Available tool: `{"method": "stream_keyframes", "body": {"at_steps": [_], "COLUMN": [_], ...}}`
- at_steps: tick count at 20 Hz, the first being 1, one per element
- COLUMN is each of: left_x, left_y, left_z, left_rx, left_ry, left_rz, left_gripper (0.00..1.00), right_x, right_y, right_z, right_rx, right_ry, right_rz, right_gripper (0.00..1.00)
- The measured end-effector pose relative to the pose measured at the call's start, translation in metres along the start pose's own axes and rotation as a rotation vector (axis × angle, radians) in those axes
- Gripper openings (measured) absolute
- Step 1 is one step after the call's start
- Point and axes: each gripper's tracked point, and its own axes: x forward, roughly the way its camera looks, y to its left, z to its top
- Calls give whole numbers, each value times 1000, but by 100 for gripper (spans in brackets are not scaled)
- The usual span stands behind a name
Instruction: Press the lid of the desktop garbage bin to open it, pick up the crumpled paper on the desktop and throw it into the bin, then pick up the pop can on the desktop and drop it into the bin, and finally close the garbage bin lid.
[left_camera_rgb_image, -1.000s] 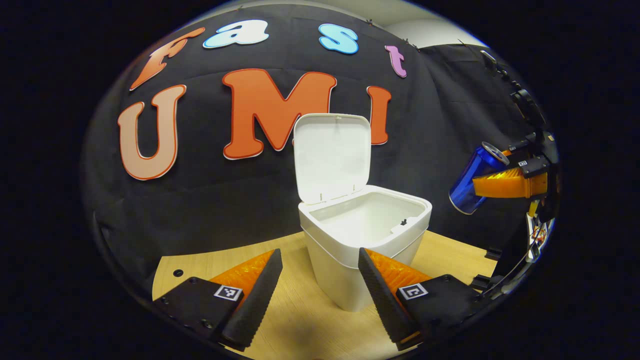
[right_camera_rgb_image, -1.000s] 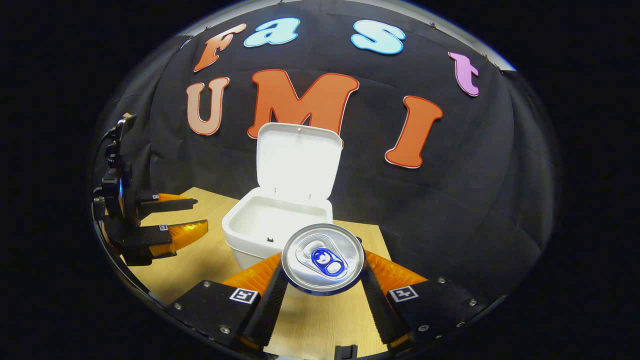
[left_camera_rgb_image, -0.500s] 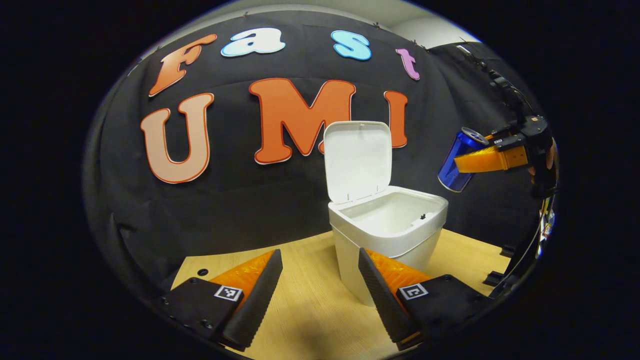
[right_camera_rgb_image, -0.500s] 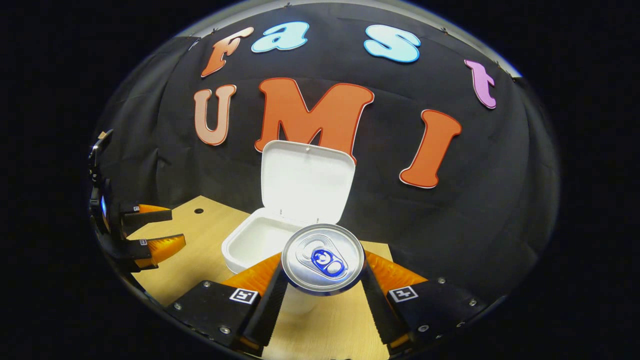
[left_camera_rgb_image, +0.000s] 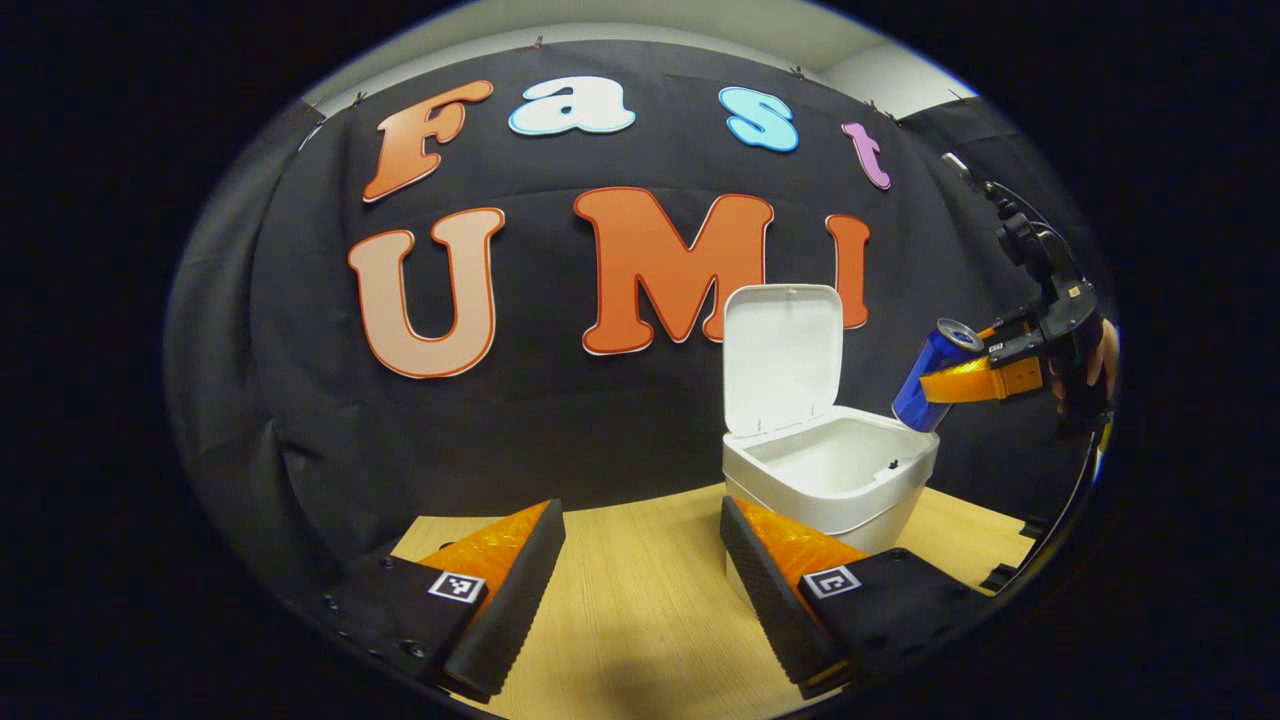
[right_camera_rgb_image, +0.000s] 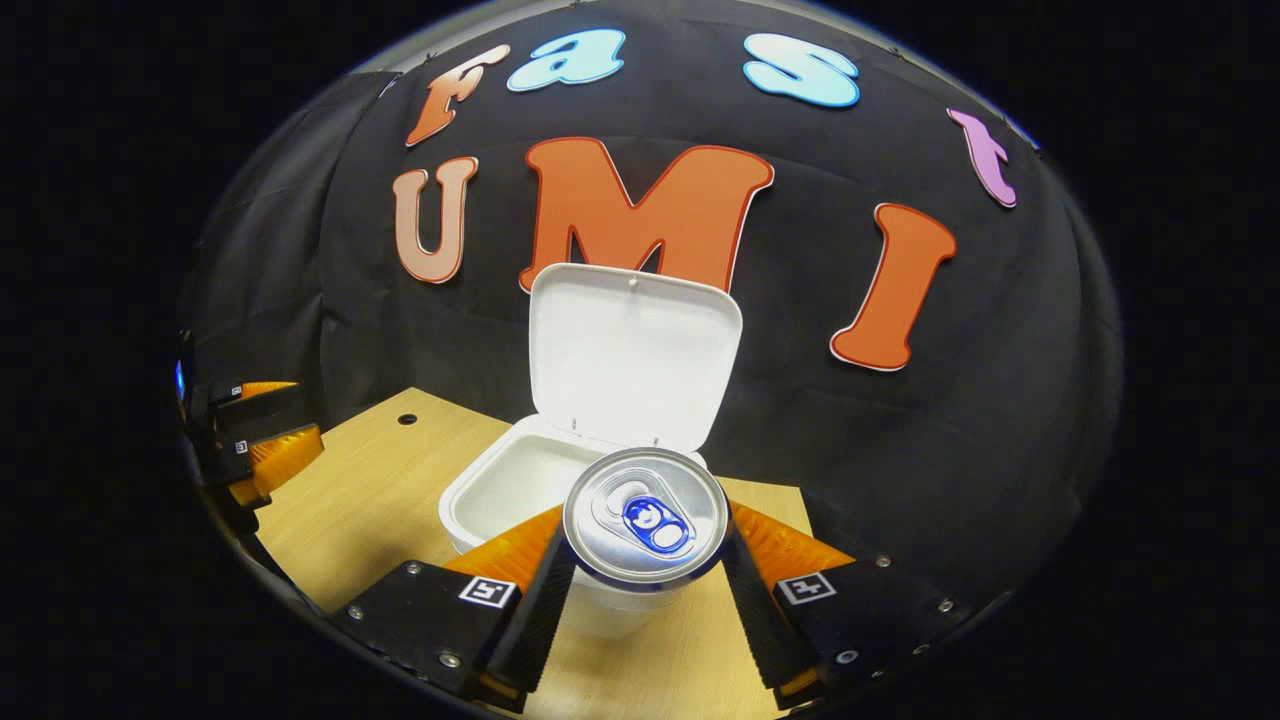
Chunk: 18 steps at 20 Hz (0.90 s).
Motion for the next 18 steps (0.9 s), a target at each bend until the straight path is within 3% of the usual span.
{"method": "stream_keyframes", "body": {"at_steps": [8,10,15,16,18], "left_x": [-5,-6,-6,-6,-6], "left_y": [20,22,20,19,17], "left_z": [-7,-8,-12,-12,-11], "left_rx": [-16,-23,-35,-33,-26], "left_ry": [20,24,38,39,33], "left_rz": [63,68,59,55,48], "left_gripper": [100,99,100,100,97], "right_x": [25,27,28,29,30], "right_y": [6,7,3,3,2], "right_z": [-24,-27,-34,-36,-38], "right_rx": [-20,-26,-7,-2,-6], "right_ry": [80,93,107,112,118], "right_rz": [23,28,24,21,17], "right_gripper": [80,75,80,75,80]}}
